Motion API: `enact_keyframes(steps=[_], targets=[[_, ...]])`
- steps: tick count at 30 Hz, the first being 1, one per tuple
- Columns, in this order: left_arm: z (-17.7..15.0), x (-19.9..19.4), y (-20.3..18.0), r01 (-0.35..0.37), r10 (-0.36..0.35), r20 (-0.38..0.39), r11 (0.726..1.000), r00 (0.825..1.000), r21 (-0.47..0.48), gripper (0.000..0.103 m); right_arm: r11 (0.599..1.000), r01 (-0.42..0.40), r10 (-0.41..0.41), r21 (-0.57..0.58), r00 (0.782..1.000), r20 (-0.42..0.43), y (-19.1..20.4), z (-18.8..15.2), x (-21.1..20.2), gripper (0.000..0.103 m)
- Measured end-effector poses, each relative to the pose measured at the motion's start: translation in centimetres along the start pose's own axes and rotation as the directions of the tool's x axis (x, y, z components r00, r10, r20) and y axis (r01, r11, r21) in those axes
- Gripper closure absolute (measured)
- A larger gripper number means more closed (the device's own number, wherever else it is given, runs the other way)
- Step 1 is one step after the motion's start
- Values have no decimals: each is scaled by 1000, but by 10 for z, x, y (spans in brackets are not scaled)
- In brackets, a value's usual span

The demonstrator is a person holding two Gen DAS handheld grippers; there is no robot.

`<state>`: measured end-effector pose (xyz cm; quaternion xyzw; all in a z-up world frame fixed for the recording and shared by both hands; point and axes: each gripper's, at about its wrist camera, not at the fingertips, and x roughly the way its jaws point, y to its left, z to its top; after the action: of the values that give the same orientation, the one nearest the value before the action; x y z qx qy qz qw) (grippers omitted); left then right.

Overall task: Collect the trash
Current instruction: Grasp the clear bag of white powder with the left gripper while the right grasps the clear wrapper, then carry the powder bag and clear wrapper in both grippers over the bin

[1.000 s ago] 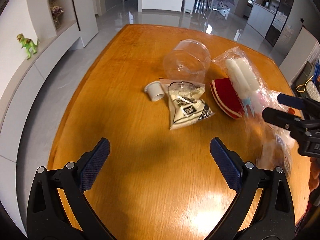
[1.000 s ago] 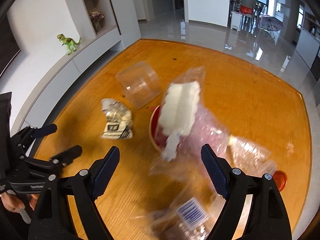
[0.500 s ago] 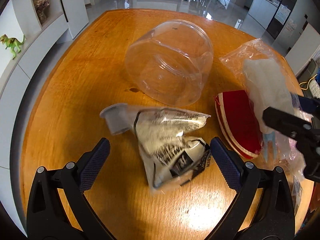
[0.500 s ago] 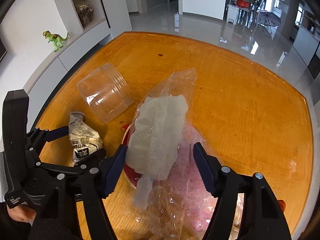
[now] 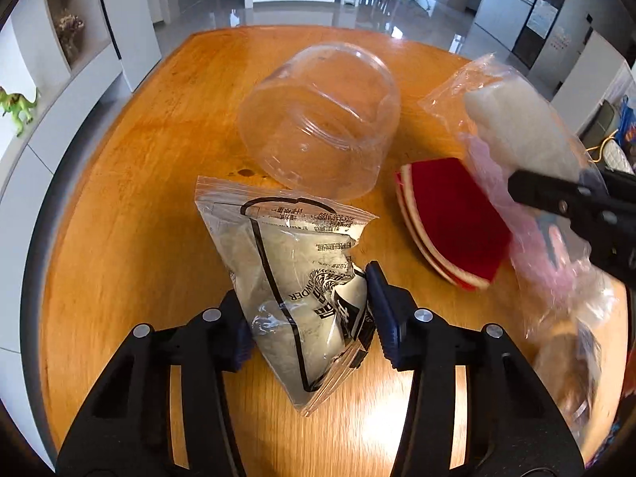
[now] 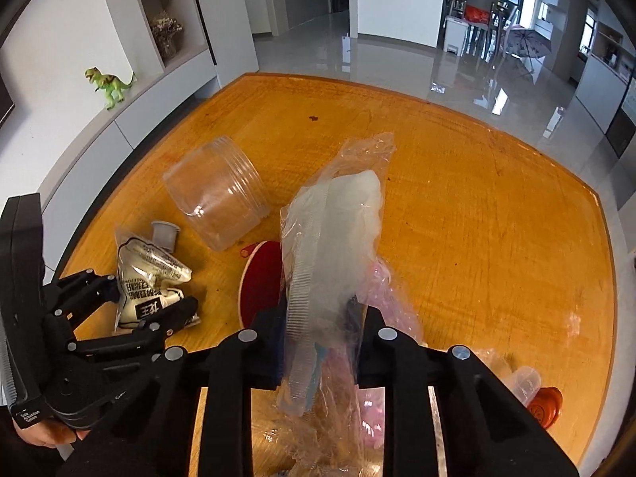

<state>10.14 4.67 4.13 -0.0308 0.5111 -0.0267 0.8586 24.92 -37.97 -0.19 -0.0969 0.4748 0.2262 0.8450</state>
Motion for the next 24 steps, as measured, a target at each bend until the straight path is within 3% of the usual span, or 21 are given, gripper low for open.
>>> enact_keyframes(steps=[13, 24], targets=[[-49, -86, 22, 12, -9, 102, 1000, 995, -25, 55, 998, -61, 62, -17, 996, 62, 46, -28, -64, 78], [-141, -133, 76, -44, 63, 133, 989, 989, -143, 55, 979, -190, 192, -70, 981, 15, 120, -88, -75, 78]])
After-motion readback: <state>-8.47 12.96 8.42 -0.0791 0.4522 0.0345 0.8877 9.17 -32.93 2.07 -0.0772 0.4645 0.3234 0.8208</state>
